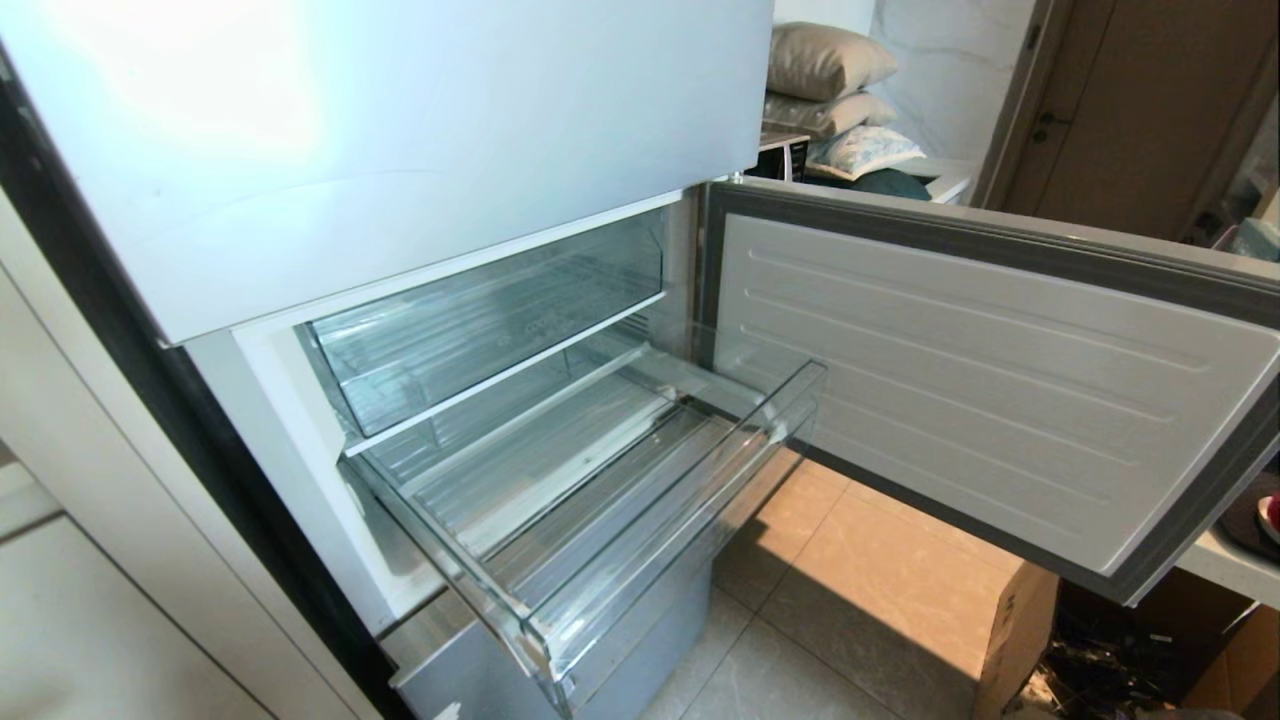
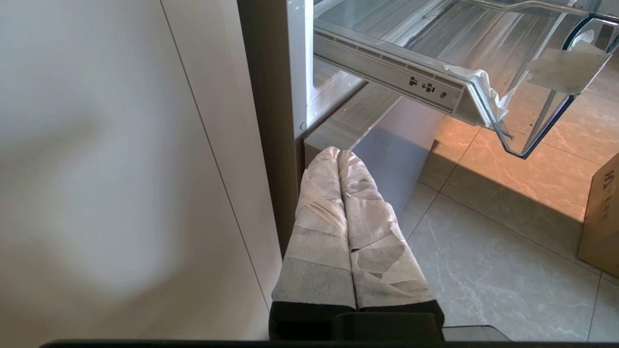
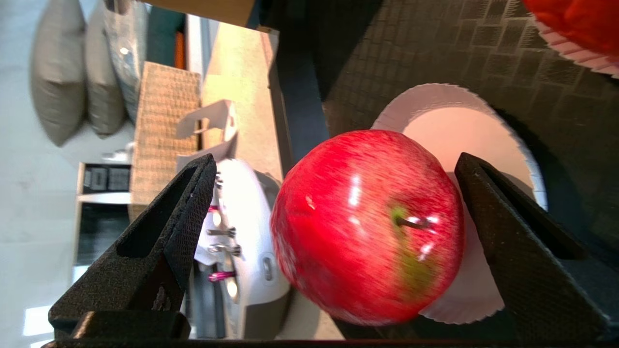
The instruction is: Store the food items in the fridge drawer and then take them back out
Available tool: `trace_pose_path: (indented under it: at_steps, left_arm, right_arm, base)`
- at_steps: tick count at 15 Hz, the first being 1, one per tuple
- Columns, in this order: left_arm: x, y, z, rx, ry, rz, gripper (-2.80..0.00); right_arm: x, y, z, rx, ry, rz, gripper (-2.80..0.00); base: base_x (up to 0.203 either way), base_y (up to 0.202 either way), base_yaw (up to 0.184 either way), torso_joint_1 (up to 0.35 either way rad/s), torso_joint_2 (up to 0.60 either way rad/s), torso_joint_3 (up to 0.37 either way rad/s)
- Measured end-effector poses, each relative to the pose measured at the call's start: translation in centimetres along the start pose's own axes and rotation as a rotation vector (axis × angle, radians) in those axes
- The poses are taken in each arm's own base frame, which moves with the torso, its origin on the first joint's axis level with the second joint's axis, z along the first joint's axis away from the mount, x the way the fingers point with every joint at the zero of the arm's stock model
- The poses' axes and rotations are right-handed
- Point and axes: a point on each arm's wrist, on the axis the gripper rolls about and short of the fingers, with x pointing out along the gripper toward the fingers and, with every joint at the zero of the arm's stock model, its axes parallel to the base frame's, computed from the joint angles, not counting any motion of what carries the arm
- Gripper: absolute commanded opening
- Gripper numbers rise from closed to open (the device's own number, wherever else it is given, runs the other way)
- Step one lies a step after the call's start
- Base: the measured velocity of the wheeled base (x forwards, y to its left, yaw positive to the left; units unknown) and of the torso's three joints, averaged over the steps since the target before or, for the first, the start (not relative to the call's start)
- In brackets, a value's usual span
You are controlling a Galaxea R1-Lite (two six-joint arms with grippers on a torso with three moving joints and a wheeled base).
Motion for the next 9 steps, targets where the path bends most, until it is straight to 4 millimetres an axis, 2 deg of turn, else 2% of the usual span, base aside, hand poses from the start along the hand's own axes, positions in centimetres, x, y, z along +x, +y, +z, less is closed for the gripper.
trace_pose_path:
  at_steps: [9]
  left_arm:
    - [0.0, 0.0, 0.0, 0.0, 0.0, 0.0, -2.8]
  right_arm:
    - [-0.33, 0.56, 0.32, -0.239, -0.064, -0.085, 0.0]
  base:
    - [0.0, 0.0, 0.0, 0.0, 0.0, 0.0]
